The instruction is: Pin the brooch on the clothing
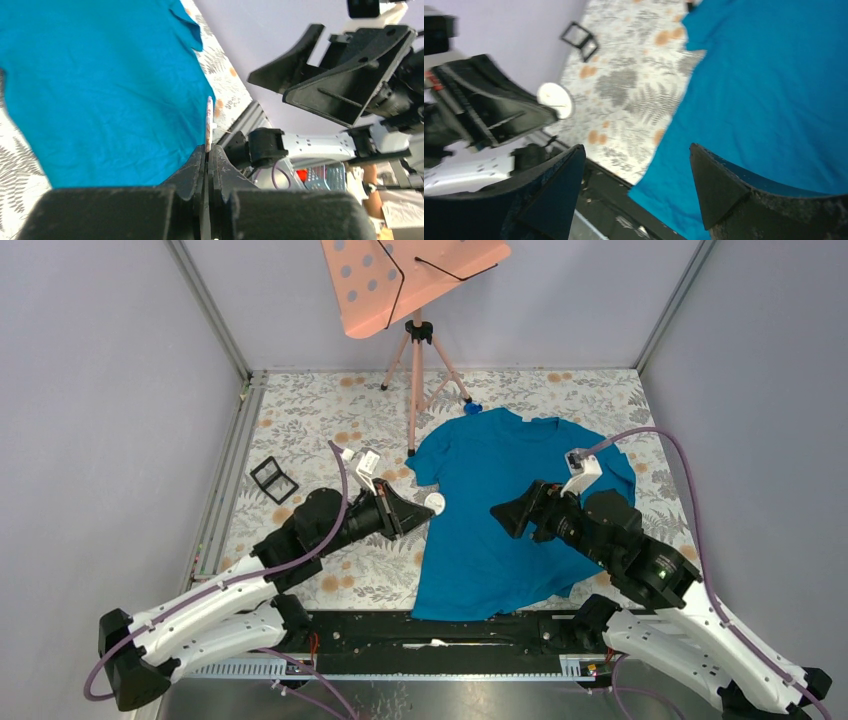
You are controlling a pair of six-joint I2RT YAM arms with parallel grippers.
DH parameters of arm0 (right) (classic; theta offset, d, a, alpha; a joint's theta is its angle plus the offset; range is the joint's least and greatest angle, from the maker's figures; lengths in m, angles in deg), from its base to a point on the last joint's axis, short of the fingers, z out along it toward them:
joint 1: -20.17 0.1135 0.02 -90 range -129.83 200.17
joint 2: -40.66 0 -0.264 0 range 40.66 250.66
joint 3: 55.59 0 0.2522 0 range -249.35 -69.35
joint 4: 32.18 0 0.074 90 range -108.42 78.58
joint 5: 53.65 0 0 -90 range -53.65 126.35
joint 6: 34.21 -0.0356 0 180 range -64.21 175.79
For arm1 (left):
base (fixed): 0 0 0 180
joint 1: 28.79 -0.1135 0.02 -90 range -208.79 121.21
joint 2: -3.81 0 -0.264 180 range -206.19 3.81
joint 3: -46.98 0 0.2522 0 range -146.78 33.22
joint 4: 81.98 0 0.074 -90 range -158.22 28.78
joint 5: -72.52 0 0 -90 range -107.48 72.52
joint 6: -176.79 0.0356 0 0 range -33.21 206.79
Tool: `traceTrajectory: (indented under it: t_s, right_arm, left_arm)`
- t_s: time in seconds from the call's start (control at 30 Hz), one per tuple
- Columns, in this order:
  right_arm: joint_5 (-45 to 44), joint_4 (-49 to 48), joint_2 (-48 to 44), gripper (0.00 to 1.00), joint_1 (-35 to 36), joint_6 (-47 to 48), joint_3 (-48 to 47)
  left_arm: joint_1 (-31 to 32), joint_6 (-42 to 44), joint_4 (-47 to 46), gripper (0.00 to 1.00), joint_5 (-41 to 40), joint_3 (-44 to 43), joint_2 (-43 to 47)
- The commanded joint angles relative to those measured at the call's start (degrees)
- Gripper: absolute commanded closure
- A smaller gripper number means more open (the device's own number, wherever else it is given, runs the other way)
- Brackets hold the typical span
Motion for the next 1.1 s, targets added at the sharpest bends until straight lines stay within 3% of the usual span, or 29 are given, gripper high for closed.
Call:
traceTrajectory:
  t_s: [0.0, 0.17, 0.3, 0.43, 0.5, 0.83, 1.07]
  right_arm:
    - [-12.8, 14.1, 1.6, 0.17, 0.3, 0.7, -5.7]
    - [-18.9, 22.0, 9.4, 0.13, 0.1, 5.5, -11.2]
    - [-22.3, 21.4, 18.8, 0.13, -2.6, 10.5, -14.1]
    - [-10.2, 11.5, 25.8, 0.2, -13.7, 13.1, -11.8]
    - [-9.1, 8.8, 32.0, 0.21, -16.6, 14.0, -13.1]
    - [-9.9, 4.1, 63.8, 0.28, -18.1, 17.4, -30.5]
    - [-8.0, 4.1, 75.1, 0.32, -18.2, 12.1, -39.1]
  left_arm:
    - [-2.7, -1.0, 5.0, 1.0, -1.8, -2.1, 1.5]
    - [-3.8, 3.7, 10.7, 1.0, -4.3, -6.0, -1.9]
    - [-4.5, 6.8, 10.1, 1.0, -3.9, -9.7, -8.2]
    - [-5.8, 8.5, 7.1, 1.0, -4.3, -12.0, -15.3]
    - [-7.5, 8.6, 5.4, 1.0, -4.6, -12.6, -18.5]
    - [-13.7, 15.4, 1.4, 1.0, -2.9, -25.2, -39.1]
    - [-15.4, 17.6, 5.6, 1.0, -1.8, -31.8, -45.3]
